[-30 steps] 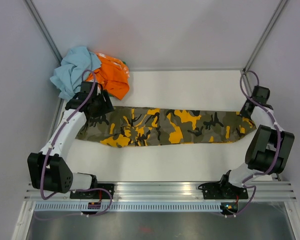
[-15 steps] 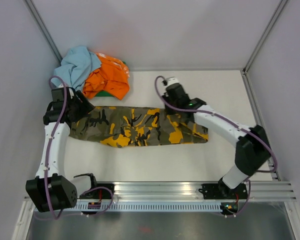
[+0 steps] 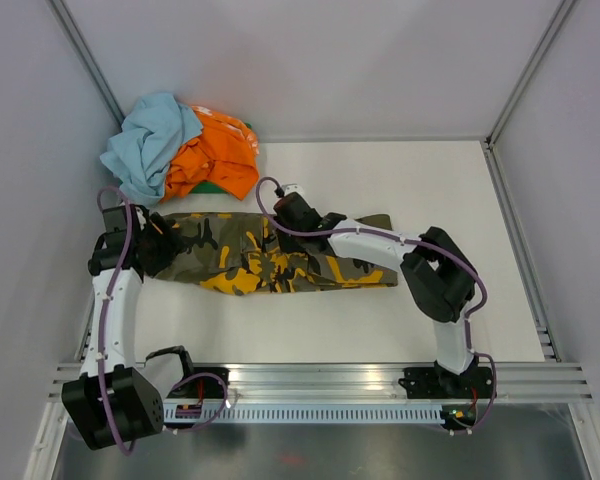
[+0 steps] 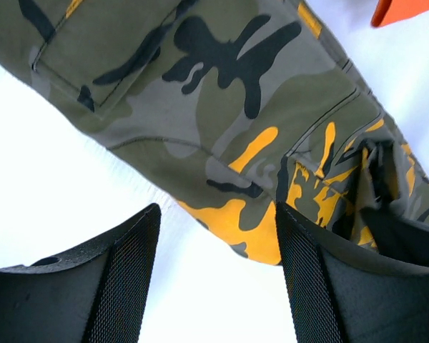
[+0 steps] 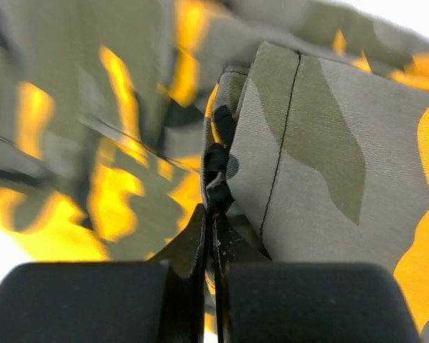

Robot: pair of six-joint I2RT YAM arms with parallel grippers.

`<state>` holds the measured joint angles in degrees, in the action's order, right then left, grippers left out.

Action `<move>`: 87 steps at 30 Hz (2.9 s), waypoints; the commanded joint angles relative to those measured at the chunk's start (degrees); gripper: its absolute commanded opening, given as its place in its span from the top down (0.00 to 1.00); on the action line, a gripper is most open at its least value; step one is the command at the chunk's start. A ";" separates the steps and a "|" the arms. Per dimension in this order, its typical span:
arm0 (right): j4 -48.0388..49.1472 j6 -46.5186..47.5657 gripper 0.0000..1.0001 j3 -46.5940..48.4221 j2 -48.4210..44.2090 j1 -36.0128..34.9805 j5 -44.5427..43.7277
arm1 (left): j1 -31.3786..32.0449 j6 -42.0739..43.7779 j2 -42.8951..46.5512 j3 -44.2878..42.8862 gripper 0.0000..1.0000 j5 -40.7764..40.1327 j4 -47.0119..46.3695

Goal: Fold and stack the trousers
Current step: Fold the trousers

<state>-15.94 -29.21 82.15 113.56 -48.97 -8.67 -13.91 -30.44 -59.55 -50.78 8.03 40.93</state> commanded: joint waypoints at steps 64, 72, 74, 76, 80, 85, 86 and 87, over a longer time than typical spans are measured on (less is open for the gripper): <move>5.13 -0.05 0.19 -22.30 -16.18 24.80 1.02 | 18.83 0.47 -34.58 -4.84 0.76 11.04 -28.10; 3.29 0.91 0.26 -20.54 -16.96 25.41 -1.09 | 18.83 0.47 -25.80 -11.09 0.98 12.36 -27.47; 3.20 0.91 0.26 -20.62 -17.93 25.68 -1.09 | 18.83 0.55 -24.22 -11.70 0.98 11.66 -29.49; 3.11 0.91 0.26 -20.71 -18.63 25.85 -1.09 | 18.92 1.17 -22.98 -11.09 0.98 10.87 -32.82; 2.85 0.82 0.26 -20.63 -18.37 25.77 -0.83 | 18.92 1.70 -26.49 -11.35 0.98 10.25 -32.23; 1.53 1.17 0.26 -20.54 -18.72 25.86 -0.82 | 18.92 -1.90 -30.80 -11.70 0.98 9.46 -26.26; 1.44 1.17 0.26 -20.62 -18.81 25.77 -0.91 | 18.92 -3.56 -30.80 -12.14 0.98 9.11 -22.51; 1.01 1.35 0.26 -20.63 -19.07 25.85 -1.00 | 18.92 -4.19 -30.80 -13.62 0.98 9.19 -20.47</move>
<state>-14.39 -28.64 59.92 96.99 -23.40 -8.51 4.99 -31.31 -90.26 -61.56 18.04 14.15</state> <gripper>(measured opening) 0.741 0.047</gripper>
